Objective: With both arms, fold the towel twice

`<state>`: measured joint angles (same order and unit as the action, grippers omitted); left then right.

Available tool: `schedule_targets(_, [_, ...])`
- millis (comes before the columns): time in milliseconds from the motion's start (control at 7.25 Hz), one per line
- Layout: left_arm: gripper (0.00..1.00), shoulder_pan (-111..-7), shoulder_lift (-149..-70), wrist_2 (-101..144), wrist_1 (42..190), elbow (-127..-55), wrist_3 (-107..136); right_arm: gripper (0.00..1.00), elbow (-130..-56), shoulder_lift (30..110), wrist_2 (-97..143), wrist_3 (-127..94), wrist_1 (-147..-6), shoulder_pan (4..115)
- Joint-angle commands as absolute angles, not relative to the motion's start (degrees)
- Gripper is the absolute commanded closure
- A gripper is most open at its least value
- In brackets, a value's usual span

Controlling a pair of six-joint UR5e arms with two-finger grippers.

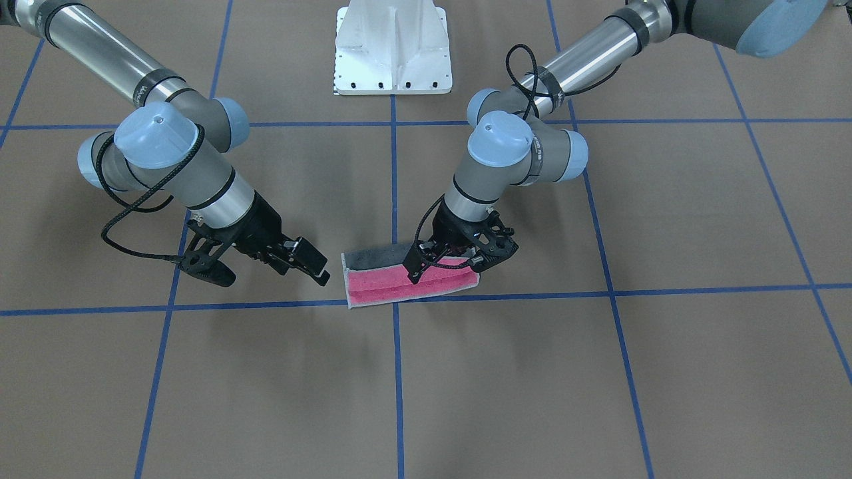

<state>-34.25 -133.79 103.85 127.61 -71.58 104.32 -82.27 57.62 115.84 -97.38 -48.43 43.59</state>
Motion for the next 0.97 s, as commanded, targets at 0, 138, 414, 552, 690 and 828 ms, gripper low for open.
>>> schedule_targets(0, [0.01,-34.7,-134.3,103.6,128.9,-69.8,104.3,0.0,-82.3,57.7,115.8,-97.4,-48.4,43.6])
schedule_targets(138, [0.01,-35.0,-134.4,103.6,129.7,-68.9,104.3,0.0,-82.4,57.7,115.8,-97.4,-48.5,43.6])
schedule_targets(414, [0.01,-35.7,-136.1,103.6,129.7,-67.4,104.3,0.0,-82.4,57.7,115.8,-97.4,-48.4,43.7])
schedule_targets(552, [0.01,-35.9,-137.9,103.6,129.7,-65.6,104.3,0.0,-82.4,57.8,116.1,-97.1,-48.4,44.0])
schedule_targets(690, [0.01,-36.0,-138.6,103.6,129.8,-64.8,104.4,0.0,-82.5,58.2,118.0,-96.4,-48.4,45.1])
schedule_targets(828, [0.01,-36.6,-138.6,103.6,129.8,-64.7,104.4,0.0,-82.5,58.4,119.0,-96.1,-48.4,46.0])
